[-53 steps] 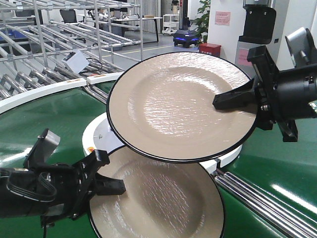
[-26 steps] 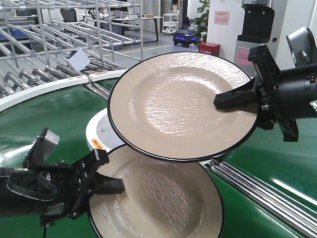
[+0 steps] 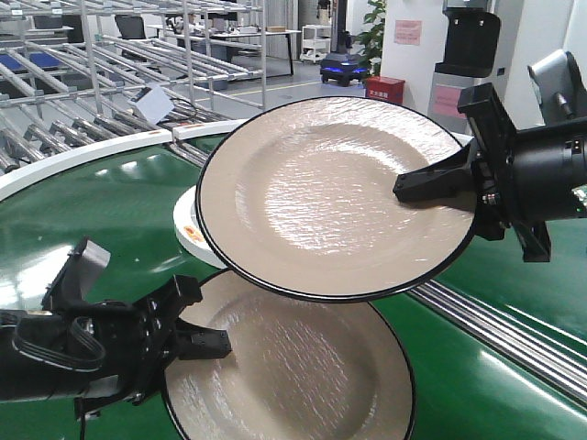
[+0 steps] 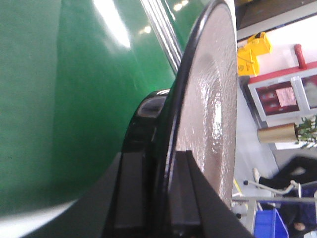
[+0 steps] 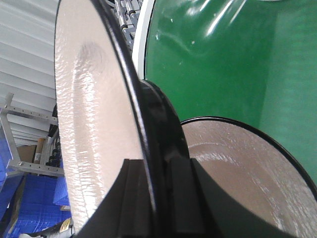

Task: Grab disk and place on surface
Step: 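Hold both plates while the base drives to the steel counter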

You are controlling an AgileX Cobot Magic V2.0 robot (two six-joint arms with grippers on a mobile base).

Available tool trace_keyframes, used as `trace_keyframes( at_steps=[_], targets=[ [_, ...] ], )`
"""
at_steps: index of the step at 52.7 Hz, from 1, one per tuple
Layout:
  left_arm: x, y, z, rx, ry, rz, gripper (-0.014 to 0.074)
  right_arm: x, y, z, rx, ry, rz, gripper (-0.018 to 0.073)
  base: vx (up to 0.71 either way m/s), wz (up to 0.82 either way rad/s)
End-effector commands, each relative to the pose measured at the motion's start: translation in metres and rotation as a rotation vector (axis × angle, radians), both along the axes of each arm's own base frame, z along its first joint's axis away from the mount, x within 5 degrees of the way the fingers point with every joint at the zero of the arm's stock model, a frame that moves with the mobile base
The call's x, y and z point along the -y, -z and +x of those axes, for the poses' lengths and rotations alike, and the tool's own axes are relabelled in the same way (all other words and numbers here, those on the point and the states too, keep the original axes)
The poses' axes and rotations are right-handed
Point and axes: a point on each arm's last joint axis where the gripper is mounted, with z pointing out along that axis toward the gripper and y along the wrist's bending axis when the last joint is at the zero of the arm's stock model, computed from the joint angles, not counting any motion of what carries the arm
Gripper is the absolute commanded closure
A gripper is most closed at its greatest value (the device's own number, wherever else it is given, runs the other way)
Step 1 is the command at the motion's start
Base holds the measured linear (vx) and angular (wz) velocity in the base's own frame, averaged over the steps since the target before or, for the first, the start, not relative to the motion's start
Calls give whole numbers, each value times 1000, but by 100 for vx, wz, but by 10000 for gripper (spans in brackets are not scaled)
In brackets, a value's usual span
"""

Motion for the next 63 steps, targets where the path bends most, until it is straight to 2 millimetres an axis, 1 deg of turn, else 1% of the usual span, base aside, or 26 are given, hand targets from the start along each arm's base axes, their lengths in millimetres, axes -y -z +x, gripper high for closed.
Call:
trace_keyframes(
  at_steps=[1, 17, 32, 63],
  targets=[
    [0, -26, -3, 44, -52, -114, 595, 0, -34, -13, 113, 34, 126, 568, -30, -11],
    [0, -26, -3, 43, -49, -114, 595, 0, -34, -12, 112, 35, 125, 568, -29, -18],
    [0, -26, -3, 43, -49, -114, 595, 0, -34, -12, 112, 35, 125, 568, -25, -36],
    [0, -26, -3, 43, -49, -114, 595, 0, -34, -12, 112, 35, 125, 568, -16, -62]
  ],
)
